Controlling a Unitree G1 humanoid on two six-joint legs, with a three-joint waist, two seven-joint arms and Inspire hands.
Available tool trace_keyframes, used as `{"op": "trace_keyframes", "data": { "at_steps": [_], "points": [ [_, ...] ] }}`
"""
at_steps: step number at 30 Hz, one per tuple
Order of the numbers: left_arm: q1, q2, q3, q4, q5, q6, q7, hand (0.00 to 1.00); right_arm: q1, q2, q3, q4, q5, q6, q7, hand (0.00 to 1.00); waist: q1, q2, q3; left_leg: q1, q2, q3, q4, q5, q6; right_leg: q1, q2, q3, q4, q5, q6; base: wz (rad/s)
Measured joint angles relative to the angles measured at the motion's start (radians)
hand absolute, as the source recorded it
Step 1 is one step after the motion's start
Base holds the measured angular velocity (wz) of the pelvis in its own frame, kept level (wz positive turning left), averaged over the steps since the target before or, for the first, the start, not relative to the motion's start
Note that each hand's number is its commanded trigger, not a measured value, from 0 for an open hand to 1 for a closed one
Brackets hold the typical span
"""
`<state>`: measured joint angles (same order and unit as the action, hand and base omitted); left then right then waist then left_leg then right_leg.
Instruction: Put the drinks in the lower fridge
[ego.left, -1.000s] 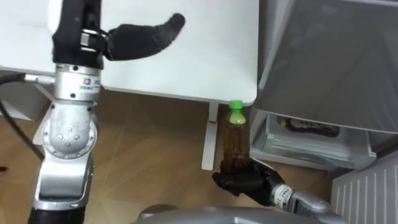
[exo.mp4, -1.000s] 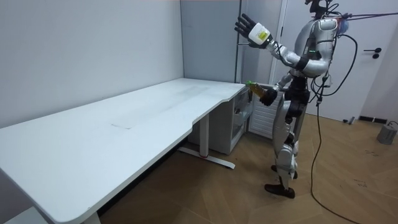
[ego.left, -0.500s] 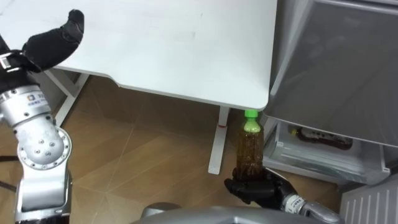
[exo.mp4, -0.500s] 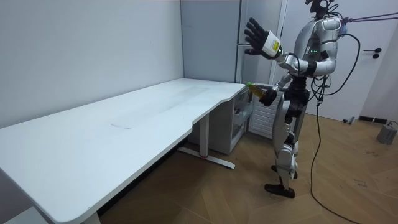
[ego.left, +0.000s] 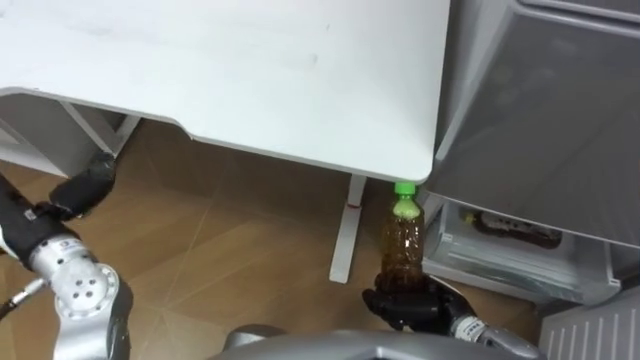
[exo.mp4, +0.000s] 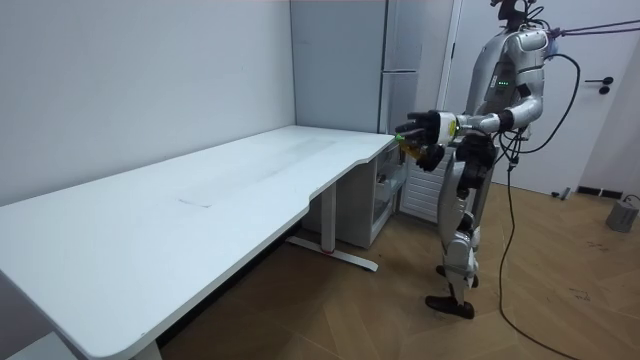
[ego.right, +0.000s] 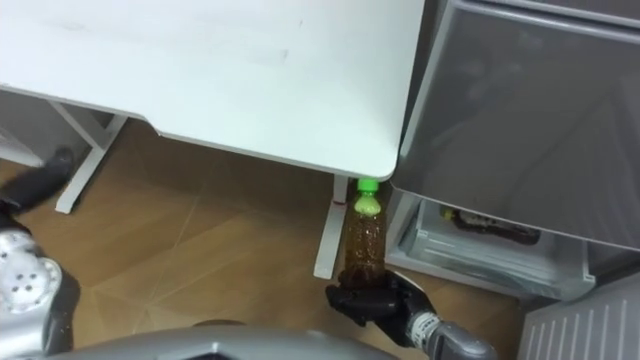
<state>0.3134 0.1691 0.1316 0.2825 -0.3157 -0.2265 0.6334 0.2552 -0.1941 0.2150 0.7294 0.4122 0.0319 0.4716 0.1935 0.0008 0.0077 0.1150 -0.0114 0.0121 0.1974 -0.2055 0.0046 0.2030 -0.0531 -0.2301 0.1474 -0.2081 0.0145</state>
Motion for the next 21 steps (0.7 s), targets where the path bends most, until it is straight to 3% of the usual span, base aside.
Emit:
{"op": "trace_keyframes", "data": {
  "at_steps": [6, 15, 21],
  "points": [
    [0.006, -0.001, -0.079, 0.217, -0.070, 0.025, -0.006, 0.00, -0.001, 0.000, 0.021, -0.001, 0.003, 0.007, -0.024, 1.00, -0.004, -0.008, -0.0014, 0.000, 0.000, 0.002, -0.001, 0.000, 0.000, 0.002, 0.001, 0.006, -0.008, 0.001, 0.001, 0.00],
    [0.030, 0.000, -0.117, 0.306, -0.137, 0.075, -0.059, 0.00, -0.024, -0.003, 0.028, -0.001, 0.022, 0.047, -0.027, 1.00, -0.026, -0.004, -0.0003, -0.003, 0.002, 0.007, -0.003, 0.000, 0.000, -0.011, 0.000, 0.008, 0.004, 0.001, 0.000, -0.02],
    [0.027, 0.000, -0.125, 0.428, -0.143, 0.117, -0.166, 0.00, -0.028, -0.005, 0.028, 0.011, 0.102, 0.068, -0.067, 1.00, -0.045, -0.006, 0.0001, -0.003, 0.001, 0.010, -0.008, 0.000, 0.001, -0.003, 0.000, 0.007, 0.005, 0.001, 0.000, 0.00]
  ]
}}
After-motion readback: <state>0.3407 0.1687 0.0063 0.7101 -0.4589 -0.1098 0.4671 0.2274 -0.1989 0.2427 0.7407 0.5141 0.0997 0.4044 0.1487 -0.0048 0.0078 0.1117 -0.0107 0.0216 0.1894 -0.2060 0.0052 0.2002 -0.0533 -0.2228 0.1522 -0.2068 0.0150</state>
